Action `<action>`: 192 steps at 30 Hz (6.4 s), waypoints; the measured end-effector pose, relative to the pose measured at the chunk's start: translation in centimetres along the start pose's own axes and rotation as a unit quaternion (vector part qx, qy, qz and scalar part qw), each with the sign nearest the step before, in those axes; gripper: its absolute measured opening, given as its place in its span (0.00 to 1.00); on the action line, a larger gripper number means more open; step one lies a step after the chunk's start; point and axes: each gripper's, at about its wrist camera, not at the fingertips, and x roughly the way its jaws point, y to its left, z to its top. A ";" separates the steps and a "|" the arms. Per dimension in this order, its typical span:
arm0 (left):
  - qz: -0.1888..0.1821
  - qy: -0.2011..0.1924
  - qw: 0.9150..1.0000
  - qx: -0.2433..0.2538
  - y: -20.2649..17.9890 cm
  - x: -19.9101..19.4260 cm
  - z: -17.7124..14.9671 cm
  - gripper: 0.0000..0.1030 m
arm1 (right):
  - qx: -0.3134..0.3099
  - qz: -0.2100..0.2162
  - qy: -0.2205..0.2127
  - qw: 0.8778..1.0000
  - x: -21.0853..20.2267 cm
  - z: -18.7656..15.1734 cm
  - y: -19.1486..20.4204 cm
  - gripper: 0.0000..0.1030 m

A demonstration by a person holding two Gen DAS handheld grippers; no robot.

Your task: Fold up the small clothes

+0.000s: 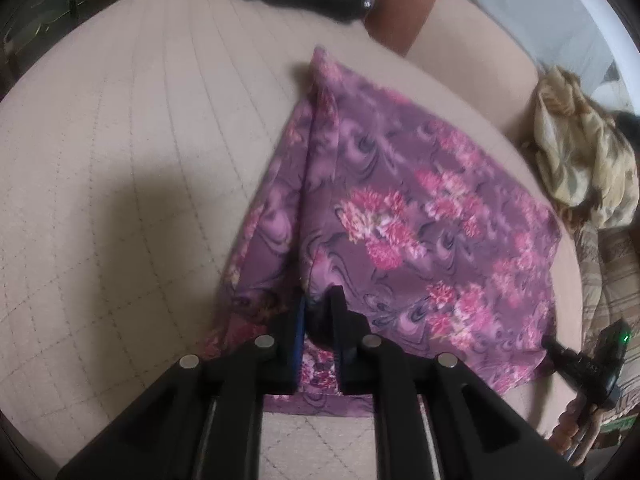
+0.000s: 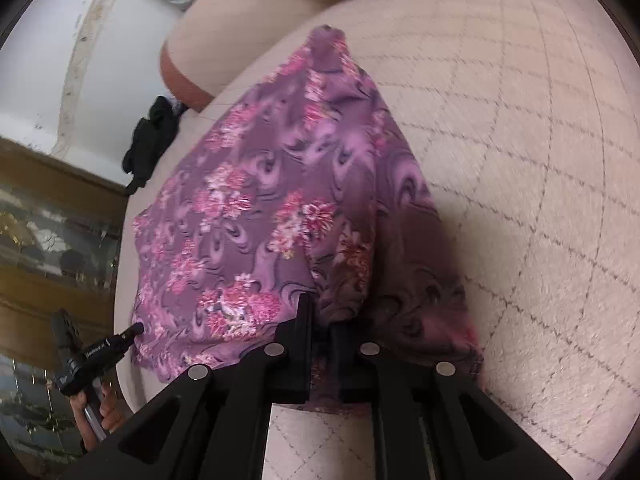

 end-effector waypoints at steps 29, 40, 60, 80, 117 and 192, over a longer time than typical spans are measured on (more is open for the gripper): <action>0.075 -0.085 0.993 0.027 -0.6 -4.1 -0.6 0.63 | -0.132 -0.128 -0.146 0.972 -5.3 -7.7 6.5 0.87; 0.075 -0.061 0.995 0.008 0.5 -3.0 -0.4 0.67 | -0.149 -0.057 -0.128 0.979 -6.6 -6.9 11.0 0.89; 0.114 -0.049 0.992 0.031 -0.6 -1.0 -0.4 0.68 | -0.126 -0.035 -0.100 0.986 -2.5 -6.8 7.5 0.89; 0.129 -0.044 0.990 0.025 -0.7 -0.6 -0.4 0.68 | -0.133 -0.043 -0.093 0.986 -1.9 -7.0 7.8 0.89; 0.130 -0.041 0.990 0.025 -1.7 -0.5 -0.6 0.68 | -0.132 -0.046 -0.089 0.986 -1.8 -7.1 7.3 0.89; -0.050 -0.191 0.958 0.207 -19.4 -10.4 -3.2 0.07 | -0.116 0.163 0.137 0.970 7.0 4.5 25.0 0.13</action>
